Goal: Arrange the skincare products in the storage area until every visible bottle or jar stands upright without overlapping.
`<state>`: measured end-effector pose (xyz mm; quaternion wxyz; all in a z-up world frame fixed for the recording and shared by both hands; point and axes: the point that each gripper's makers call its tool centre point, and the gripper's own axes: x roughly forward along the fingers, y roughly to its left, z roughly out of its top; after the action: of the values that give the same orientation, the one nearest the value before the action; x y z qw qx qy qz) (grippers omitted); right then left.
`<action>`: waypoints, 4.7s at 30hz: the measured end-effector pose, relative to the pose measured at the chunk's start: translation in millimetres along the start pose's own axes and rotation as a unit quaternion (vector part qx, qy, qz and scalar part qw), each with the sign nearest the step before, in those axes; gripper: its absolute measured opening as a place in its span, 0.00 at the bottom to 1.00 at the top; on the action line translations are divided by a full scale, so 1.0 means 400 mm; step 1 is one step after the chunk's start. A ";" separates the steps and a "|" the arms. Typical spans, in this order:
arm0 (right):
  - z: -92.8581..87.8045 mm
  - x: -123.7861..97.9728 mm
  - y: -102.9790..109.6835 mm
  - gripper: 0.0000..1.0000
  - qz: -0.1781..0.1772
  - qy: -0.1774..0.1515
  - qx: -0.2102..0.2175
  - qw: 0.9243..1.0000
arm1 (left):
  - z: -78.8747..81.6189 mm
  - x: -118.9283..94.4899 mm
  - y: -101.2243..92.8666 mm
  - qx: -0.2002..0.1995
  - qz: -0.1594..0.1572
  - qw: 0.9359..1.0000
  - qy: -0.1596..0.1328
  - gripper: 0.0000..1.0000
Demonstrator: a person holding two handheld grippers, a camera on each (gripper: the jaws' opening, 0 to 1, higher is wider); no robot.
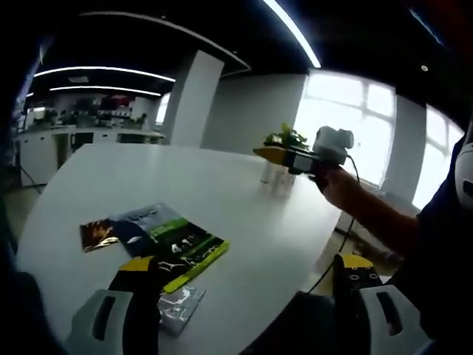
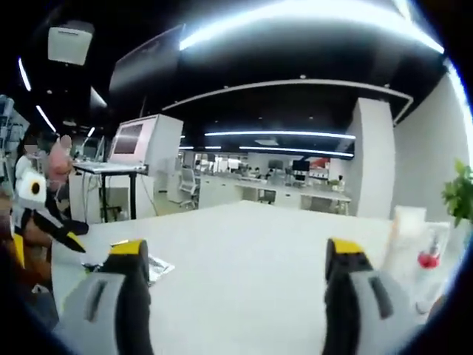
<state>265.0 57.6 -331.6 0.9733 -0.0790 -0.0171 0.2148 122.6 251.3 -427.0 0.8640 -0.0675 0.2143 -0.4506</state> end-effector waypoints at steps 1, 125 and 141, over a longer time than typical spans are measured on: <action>-0.002 0.002 0.005 1.00 0.002 0.001 -0.001 1.000 | 0.001 -0.001 0.000 0.000 0.000 1.000 -0.001 0.99; -0.272 0.031 0.498 0.53 0.216 0.191 0.051 0.956 | 0.015 -0.022 0.140 -0.089 0.038 0.995 -0.004 0.98; -0.271 0.035 0.492 0.51 0.217 0.184 0.051 0.957 | 0.027 0.012 0.156 -0.103 0.042 0.994 0.011 0.98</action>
<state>203.3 224.0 -470.3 0.8924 -0.0690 0.1910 0.4030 176.5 283.2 -438.0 0.8680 -0.1418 0.2721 -0.3904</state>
